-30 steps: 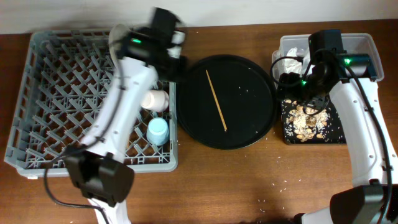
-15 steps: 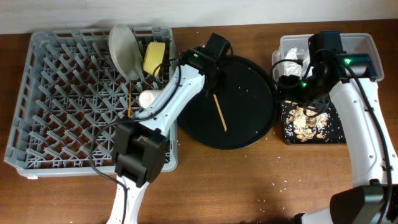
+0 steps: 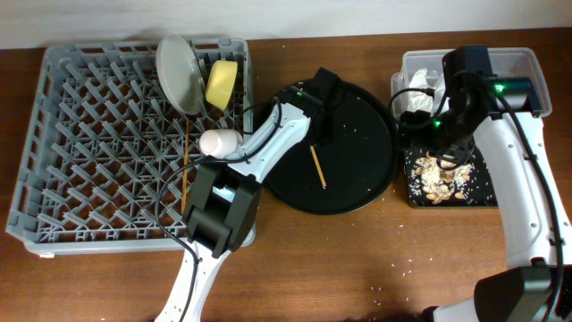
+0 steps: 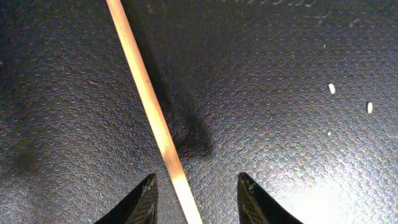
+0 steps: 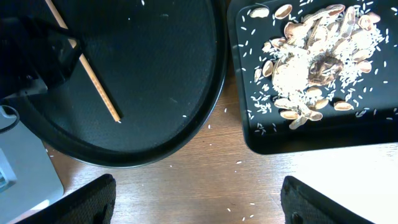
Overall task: Sort waste into correct bins and load items into the dishwasher rack
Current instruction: 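Grasp the second wooden chopstick on the tray with the left gripper, then place the second chopstick in the rack beside the first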
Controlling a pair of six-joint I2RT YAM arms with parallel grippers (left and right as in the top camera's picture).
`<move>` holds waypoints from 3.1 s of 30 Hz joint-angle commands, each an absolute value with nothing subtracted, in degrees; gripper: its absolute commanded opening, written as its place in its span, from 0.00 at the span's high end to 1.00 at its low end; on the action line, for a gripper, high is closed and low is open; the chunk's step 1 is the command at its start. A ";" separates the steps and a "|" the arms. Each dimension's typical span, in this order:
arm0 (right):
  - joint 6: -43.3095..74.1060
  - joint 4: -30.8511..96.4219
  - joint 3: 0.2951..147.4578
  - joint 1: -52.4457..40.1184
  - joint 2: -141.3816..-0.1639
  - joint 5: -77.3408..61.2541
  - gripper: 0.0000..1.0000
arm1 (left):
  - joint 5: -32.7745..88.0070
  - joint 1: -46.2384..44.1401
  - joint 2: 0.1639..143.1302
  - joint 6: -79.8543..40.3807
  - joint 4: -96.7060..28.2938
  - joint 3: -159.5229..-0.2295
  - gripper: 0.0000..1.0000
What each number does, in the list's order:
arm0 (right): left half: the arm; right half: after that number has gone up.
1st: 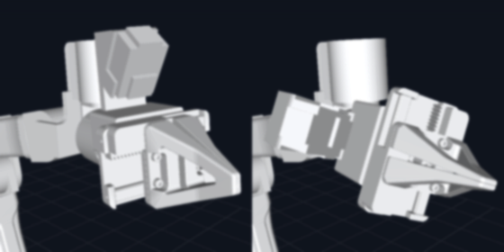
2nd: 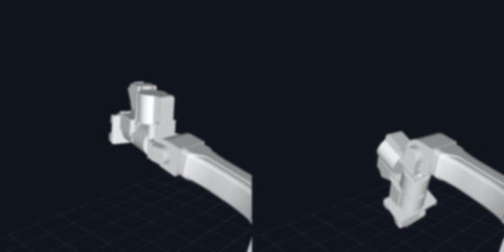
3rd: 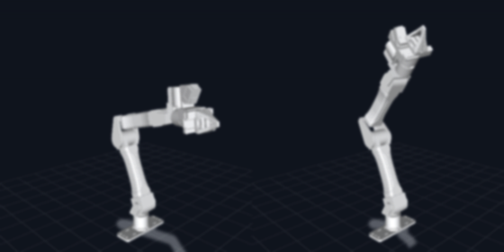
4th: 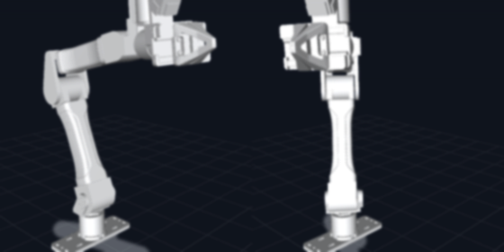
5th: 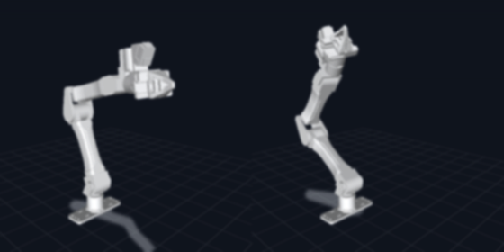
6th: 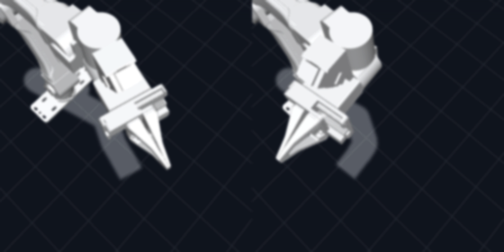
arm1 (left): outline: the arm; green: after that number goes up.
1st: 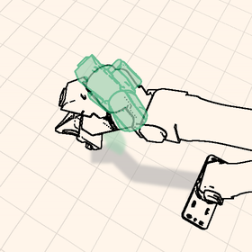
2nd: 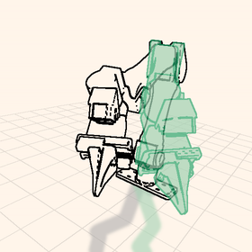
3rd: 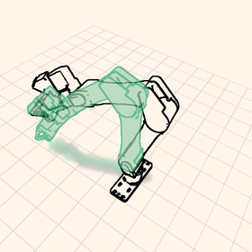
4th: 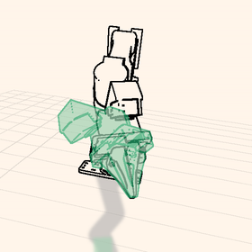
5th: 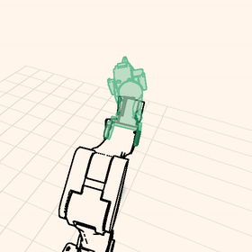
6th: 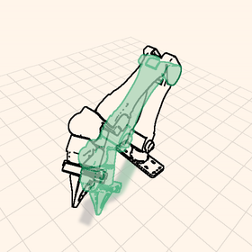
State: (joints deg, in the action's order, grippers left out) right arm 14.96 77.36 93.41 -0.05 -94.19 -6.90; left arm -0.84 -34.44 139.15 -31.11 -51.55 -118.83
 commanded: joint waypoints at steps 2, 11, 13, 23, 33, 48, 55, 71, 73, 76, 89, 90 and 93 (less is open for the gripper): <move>14.81 77.43 93.10 -0.38 -94.39 -6.79 0.14 | -2.83 -34.52 139.94 -31.70 -51.40 -119.13 0.61; 14.79 77.60 93.10 -0.38 -94.39 -6.79 0.14 | -2.79 -34.52 143.72 -31.70 -51.44 -119.09 0.75; 14.79 77.58 93.10 -0.38 -94.39 -6.79 0.14 | -2.81 -34.52 144.33 -31.70 -51.44 -119.09 0.79; 14.79 77.34 93.10 -0.36 -94.39 -6.79 0.14 | -2.81 -34.50 144.33 -31.68 -51.27 -119.17 0.99; 16.97 77.36 93.10 -0.36 -94.39 -7.03 0.02 | -6.24 -34.24 143.96 -23.62 -64.05 -129.97 0.99; 16.95 77.36 93.10 -0.36 -94.39 -7.03 0.02 | -7.97 -30.48 142.63 -11.46 -96.73 -161.45 1.00; 16.95 77.36 93.10 -0.36 -94.39 -7.03 0.02 | -6.44 -21.80 136.92 -8.10 -96.75 -161.38 1.00; 16.95 77.36 93.10 -0.36 -94.39 -7.01 0.02 | -17.41 -11.03 117.51 -13.82 -93.25 -121.62 1.00; 16.95 77.36 93.10 -0.36 -94.39 -7.01 0.02 | -17.41 -10.28 117.51 -12.03 -88.47 -116.88 1.00; 16.95 77.36 93.10 -0.36 -94.39 -7.01 0.02 | -17.43 -9.89 117.54 -11.86 -82.65 -111.00 1.00; 16.95 77.36 93.10 -0.36 -94.39 -7.03 0.02 | -14.41 -9.52 117.12 -11.84 -79.75 -109.62 0.27; 16.95 77.36 93.10 -0.36 -94.39 -7.01 0.02 | -13.76 -9.52 116.81 -11.84 -81.41 -111.72 0.27; 16.95 77.36 93.10 -0.36 -94.39 -7.03 0.01 | -11.31 -9.52 115.22 -11.88 -85.01 -118.91 0.27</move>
State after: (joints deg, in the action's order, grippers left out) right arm 16.47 77.36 93.41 -0.05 -94.24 -6.94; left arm -14.96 -9.78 118.15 -11.75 -83.07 -110.93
